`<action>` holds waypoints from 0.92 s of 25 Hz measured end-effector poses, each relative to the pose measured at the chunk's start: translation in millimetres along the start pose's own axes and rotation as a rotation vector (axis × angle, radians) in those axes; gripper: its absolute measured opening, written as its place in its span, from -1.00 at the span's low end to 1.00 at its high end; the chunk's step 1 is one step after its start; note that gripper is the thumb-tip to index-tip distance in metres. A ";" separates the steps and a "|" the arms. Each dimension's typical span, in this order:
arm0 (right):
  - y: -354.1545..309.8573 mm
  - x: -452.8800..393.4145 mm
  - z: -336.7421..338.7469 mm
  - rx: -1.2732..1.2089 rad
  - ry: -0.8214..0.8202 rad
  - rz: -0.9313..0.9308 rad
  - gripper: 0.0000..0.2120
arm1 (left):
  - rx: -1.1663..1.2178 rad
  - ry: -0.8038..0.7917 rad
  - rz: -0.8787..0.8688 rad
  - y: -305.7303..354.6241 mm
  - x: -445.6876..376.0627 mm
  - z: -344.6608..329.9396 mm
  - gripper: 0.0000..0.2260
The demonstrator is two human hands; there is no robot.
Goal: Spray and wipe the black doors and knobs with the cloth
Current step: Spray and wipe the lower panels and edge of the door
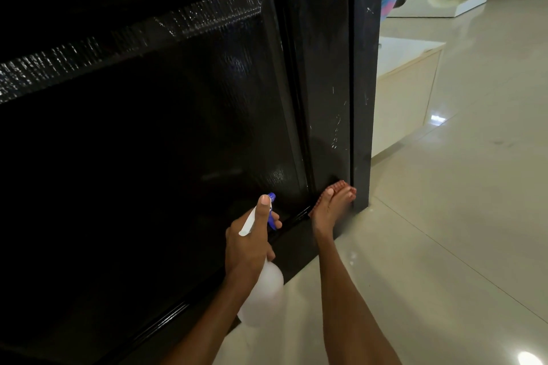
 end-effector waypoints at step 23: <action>10.0 33.8 -2.6 -0.064 -0.119 0.075 -0.18 | 0.043 0.008 -0.018 -20.0 -9.1 7.8 -0.49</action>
Point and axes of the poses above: each hand's wrist, its own x-axis away from the middle knuckle, its own z-axis out of the back of the hand, y = z × x, the point moved 2 cm from there along -x, towards the middle knuckle, and after that the axes turned 13 degrees about z, right-handed, at the moved point
